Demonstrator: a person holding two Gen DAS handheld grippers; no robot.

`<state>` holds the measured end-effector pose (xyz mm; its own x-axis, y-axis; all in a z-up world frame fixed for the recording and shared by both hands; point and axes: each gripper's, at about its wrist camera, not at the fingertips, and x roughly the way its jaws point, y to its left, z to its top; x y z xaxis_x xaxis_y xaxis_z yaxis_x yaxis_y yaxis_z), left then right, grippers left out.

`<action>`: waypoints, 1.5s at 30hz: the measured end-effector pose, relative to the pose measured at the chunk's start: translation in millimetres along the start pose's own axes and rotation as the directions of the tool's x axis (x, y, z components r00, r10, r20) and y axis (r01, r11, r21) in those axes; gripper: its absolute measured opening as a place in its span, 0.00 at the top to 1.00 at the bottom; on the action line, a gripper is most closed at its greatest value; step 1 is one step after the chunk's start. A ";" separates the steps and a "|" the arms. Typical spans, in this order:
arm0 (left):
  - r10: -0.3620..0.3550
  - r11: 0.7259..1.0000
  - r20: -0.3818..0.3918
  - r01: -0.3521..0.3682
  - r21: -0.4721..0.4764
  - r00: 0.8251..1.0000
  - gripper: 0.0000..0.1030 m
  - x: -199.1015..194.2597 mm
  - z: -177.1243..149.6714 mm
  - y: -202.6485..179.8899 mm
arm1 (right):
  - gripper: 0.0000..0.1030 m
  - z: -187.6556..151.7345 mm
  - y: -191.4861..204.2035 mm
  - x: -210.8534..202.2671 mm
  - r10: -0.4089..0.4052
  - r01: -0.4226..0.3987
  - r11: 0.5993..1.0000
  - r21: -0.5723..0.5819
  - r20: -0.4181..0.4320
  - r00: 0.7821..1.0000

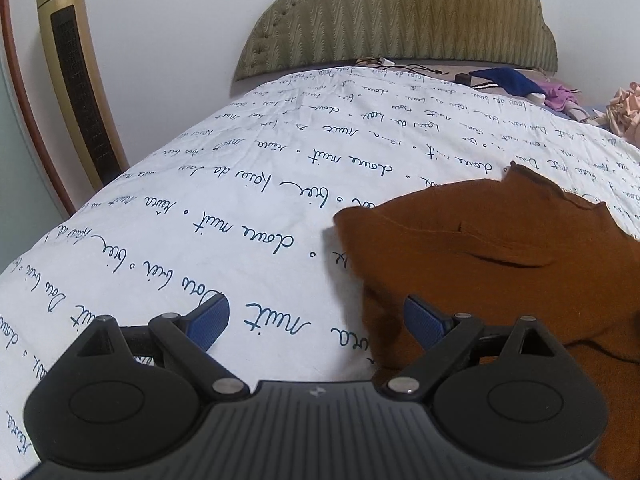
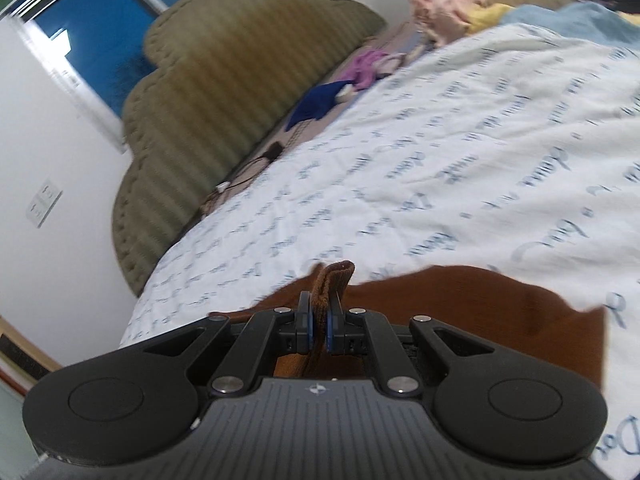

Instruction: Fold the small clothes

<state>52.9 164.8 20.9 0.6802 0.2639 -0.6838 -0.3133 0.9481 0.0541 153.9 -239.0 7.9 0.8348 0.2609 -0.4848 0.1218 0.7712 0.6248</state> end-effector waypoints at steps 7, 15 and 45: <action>-0.025 0.999 0.011 0.025 0.037 1.000 0.08 -6.1 -5.2 -15.5 | 0.88 -7.6 -24.1 -25.0 -0.043 0.043 0.999 0.000 0.013 0.999; -0.050 0.996 -0.006 0.051 0.074 0.999 0.08 -7.2 -14.2 -28.4 | 0.84 -11.7 -36.4 -29.7 -0.109 0.107 0.993 -0.058 -0.029 0.994; -0.135 0.980 -0.043 0.140 0.141 0.990 0.08 -37.2 -56.1 -77.5 | 0.03 -137.5 33.1 -100.5 -0.259 0.254 0.738 -0.625 0.086 0.962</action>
<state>14.7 71.5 1.4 0.6871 0.1255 -0.7156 -0.1183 0.9912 0.0602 0.3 -159.8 -6.9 0.8176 0.0016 -0.5759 -0.0331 0.9985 -0.0443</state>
